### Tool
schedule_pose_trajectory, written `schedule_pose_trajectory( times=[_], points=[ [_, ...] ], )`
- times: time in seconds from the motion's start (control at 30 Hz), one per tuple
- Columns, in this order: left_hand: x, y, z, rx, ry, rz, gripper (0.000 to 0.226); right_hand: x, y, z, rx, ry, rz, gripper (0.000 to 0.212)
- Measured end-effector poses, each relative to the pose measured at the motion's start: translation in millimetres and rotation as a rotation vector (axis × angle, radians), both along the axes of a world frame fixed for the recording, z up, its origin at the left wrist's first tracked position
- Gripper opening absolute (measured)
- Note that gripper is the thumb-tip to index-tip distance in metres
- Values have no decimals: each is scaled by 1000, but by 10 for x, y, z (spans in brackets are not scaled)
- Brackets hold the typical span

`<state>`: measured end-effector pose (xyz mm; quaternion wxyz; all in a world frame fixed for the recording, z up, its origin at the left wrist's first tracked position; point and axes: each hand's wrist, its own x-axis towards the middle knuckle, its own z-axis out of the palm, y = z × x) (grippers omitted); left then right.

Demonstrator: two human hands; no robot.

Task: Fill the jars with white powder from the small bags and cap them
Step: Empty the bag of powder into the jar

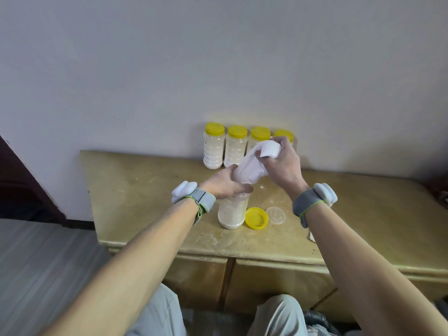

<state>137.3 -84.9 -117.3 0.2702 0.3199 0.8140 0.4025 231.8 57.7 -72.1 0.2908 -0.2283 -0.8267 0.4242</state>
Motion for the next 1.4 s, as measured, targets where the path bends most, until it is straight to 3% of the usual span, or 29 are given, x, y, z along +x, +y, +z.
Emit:
schedule_pose_trajectory(
  times=[0.07,1.4],
  points=[
    [-5,3,-11,1,-2,-5,77,8,-7,-2,5,-9,13,44],
    [-10,-17,25,-37,34,-34,94,40,-142,137,127,17,31,43]
  ],
)
